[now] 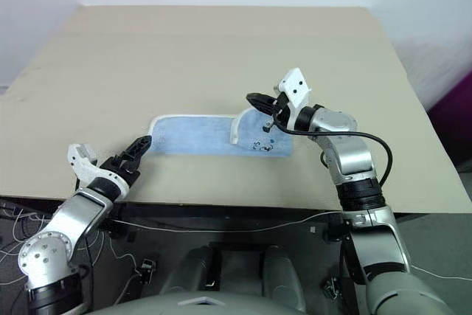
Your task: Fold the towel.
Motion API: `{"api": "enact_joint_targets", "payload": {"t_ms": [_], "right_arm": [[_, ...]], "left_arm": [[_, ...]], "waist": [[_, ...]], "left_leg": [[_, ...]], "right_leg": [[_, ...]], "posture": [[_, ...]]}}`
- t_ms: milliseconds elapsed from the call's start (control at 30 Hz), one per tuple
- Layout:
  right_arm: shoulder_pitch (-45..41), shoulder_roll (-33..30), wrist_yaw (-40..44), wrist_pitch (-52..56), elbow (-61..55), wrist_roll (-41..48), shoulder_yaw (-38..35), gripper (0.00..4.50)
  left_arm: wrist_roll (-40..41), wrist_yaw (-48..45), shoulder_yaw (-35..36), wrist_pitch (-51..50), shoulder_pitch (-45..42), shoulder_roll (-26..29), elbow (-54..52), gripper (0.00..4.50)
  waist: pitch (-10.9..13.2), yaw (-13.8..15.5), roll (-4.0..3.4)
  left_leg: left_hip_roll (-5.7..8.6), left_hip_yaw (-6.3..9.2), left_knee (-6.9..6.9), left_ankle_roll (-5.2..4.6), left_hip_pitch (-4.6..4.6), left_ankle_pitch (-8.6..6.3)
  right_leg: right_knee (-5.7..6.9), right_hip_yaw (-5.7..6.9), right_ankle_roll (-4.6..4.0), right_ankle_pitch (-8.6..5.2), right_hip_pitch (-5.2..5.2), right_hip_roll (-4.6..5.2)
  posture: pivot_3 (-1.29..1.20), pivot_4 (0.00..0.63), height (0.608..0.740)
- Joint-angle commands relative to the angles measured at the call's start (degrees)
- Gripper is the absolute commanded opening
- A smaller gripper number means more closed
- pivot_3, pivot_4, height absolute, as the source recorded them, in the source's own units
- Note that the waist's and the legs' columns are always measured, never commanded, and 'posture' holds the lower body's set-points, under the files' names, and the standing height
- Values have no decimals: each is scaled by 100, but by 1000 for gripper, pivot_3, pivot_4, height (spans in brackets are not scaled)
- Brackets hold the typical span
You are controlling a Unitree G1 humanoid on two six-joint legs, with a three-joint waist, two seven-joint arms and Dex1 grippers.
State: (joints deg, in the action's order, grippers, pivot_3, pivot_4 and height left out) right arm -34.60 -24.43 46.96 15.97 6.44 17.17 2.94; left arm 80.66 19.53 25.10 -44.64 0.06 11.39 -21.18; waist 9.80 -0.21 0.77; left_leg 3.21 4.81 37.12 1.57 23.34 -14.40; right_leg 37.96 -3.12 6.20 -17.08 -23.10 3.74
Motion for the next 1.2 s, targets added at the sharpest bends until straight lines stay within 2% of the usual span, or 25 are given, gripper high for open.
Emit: {"api": "enact_joint_targets", "payload": {"t_ms": [33, 233, 333, 700, 733, 933, 1200], "right_arm": [[69, 18, -70, -17, -339, 91, -138, 19], [379, 37, -164, 115, -700, 107, -122, 19], [511, 47, -216, 172, -858, 109, -113, 0], [764, 11, -356, 308, -1188, 110, -151, 0], [782, 11, -365, 319, -1211, 108, -146, 0], [915, -44, -400, 369, -1329, 88, -154, 0], [1033, -173, -513, 418, -1428, 75, -279, 0]], "left_arm": [[97, 141, -307, -128, -190, 5, 332, 4500], [92, 83, -462, -191, -729, 38, 818, 4500], [91, 33, -472, -192, -885, 5, 954, 3973], [168, -83, -355, -49, -1075, -39, 1090, 289], [165, -111, -324, -30, -1083, -20, 1115, 59], [-4, -508, -2, 188, -1184, 319, 1283, 59], [-592, -1614, 308, 426, -1225, 1250, 1367, 59]], "waist": [[-1, 40, -1], [-3, 127, -4], [-3, 113, -4], [-1, 64, -2], [-1, 64, -2], [0, 56, -1], [2, -23, 0]], "left_leg": [[0, 0, 0, 0, -2, 0], [7, 4, 5, 0, -4, 1], [7, 6, 4, 1, -4, 1], [0, 4, -2, 3, -1, 2], [0, 4, -2, 3, -1, 2], [0, 4, -3, 3, 0, 2], [-2, 4, -9, 4, 0, 3]], "right_leg": [[0, 0, 0, 0, 1, 0], [-3, 5, 0, 0, 11, 4], [-3, 7, 0, 0, 10, 3], [-3, 4, 0, 0, 1, -3], [-3, 4, 0, 0, 1, -3], [-4, 4, 0, 0, 0, -4], [-4, 3, -1, -1, -3, -4]], "posture": [[0, 150, 740], [0, 150, 740], [0, 150, 740], [0, 150, 740], [0, 150, 740], [0, 150, 740], [0, 150, 740]]}}
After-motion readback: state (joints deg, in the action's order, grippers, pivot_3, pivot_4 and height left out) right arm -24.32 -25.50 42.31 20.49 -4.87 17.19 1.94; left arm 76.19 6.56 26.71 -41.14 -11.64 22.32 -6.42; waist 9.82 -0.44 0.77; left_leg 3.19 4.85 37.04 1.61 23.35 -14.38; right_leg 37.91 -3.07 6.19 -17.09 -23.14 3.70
